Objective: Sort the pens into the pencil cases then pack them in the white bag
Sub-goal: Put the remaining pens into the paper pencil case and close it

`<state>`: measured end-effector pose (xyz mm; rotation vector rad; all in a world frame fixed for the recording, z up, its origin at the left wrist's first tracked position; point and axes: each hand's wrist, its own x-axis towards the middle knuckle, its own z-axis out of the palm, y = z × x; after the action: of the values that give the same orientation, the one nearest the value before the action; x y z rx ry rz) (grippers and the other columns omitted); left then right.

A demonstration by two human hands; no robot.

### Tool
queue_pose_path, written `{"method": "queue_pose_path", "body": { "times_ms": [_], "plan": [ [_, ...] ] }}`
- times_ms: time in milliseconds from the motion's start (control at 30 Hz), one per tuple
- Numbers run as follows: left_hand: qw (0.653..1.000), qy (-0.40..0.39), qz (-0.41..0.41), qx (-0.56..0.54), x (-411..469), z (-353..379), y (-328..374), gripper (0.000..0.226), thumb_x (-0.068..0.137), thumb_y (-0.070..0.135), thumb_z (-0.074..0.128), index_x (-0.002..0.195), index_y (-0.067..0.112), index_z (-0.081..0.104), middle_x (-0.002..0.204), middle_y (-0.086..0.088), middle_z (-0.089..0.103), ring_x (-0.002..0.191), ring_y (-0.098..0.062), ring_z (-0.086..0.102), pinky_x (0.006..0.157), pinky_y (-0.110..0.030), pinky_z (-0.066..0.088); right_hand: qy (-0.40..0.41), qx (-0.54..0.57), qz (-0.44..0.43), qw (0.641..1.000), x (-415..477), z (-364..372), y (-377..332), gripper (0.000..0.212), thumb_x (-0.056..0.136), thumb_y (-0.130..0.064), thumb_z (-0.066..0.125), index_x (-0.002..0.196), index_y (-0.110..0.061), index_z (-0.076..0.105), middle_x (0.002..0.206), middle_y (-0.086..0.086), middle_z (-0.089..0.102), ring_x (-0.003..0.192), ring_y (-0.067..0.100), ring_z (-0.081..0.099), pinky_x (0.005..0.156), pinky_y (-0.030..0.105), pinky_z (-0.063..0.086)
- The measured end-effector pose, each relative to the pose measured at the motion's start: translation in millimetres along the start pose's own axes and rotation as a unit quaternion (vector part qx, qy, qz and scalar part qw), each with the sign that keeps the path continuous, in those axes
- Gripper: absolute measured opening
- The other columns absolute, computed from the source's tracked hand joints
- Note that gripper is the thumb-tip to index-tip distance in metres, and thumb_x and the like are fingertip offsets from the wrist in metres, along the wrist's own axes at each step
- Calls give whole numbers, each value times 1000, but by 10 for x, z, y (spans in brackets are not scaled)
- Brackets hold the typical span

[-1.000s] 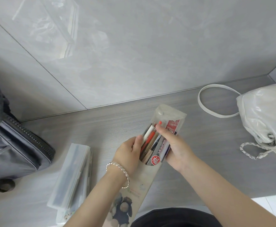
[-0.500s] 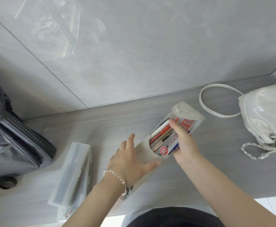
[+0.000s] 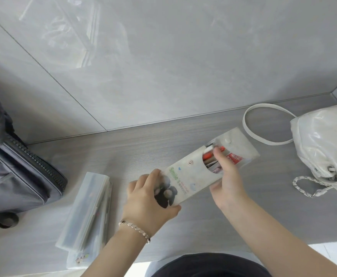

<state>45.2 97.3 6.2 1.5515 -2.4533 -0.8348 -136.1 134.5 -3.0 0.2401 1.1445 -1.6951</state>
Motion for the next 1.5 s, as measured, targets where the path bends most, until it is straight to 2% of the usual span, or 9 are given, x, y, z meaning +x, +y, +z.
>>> {"method": "queue_pose_path", "body": {
  "times_ms": [233, 433, 567, 667, 833, 1000, 1133, 1233, 1500],
  "plan": [
    [1000, 6, -15, 23, 40, -51, -24, 81, 54, 42, 80, 125, 30, 43, 102, 22, 40, 103, -8, 37, 79, -17, 26, -156, -28, 5, 987, -40, -88, -74, 52, 61, -32, 79, 107, -15, 64, 102, 4, 69, 94, 18, 65, 78, 31, 54],
    [999, -19, -29, 17, 67, -56, -165, 77, 44, 58, 67, 114, 38, 41, 101, 19, 51, 107, -13, 47, 80, -19, 27, -38, -110, -135, 984, 59, -210, -326, 76, 42, -51, 86, 110, -27, 63, 120, 5, 62, 105, 19, 60, 90, 37, 48],
    [999, -29, -21, 17, 67, -65, -83, 71, 47, 56, 70, 109, 40, 41, 100, 20, 48, 108, -13, 45, 81, -20, 28, -14, -214, -191, 958, -51, -187, -219, 16, 81, -41, 64, 85, -27, 71, 89, -10, 72, 91, 9, 65, 89, 35, 51],
    [999, -25, -17, 13, 75, -81, 78, 69, 55, 46, 77, 113, 38, 41, 98, 21, 41, 107, -12, 40, 81, -19, 28, -18, -265, -219, 939, -160, -163, -83, 18, 92, -24, 51, 80, -24, 66, 61, -19, 66, 59, -9, 58, 62, 9, 44],
    [1000, -21, -12, 10, 84, -114, 119, 77, 57, 41, 79, 123, 36, 40, 93, 27, 36, 105, -10, 35, 81, -18, 28, -103, -301, -231, 919, -269, -154, 10, 31, 87, -23, 62, 118, -18, 60, 108, -12, 66, 92, -9, 61, 76, 5, 45],
    [993, 36, 49, 102, 49, -175, -119, 86, 45, 46, 69, 124, 35, 40, 107, 15, 53, 105, -21, 45, 77, -37, 51, -284, -480, -131, 820, -213, -311, -299, 68, 54, -60, 72, 115, -50, 45, 122, -17, 55, 108, -2, 57, 92, 17, 44],
    [973, 72, 127, 181, 65, -164, -264, 83, 39, 39, 71, 117, 30, 45, 104, 6, 64, 97, -18, 41, 58, -41, 58, -298, -602, -174, 721, -142, -408, -410, 48, 73, -63, 60, 112, -73, 34, 127, -25, 39, 123, -11, 36, 94, 15, 40],
    [963, 79, 162, 200, 68, -114, -262, 75, 43, 38, 67, 115, 30, 48, 101, 6, 64, 98, -18, 43, 60, -40, 57, -333, -647, -163, 666, -112, -419, -314, 37, 79, -43, 65, 102, -67, 46, 128, -31, 29, 121, -19, 28, 87, 6, 36],
    [959, 71, 182, 204, 24, -35, -240, 83, 36, 36, 75, 114, 31, 46, 98, 5, 66, 96, -17, 41, 54, -39, 56, -306, -532, -396, 683, -109, -480, -124, 23, 77, -48, 65, 72, -25, 68, 83, -19, 66, 85, -2, 58, 78, 15, 44]
  ]
}}
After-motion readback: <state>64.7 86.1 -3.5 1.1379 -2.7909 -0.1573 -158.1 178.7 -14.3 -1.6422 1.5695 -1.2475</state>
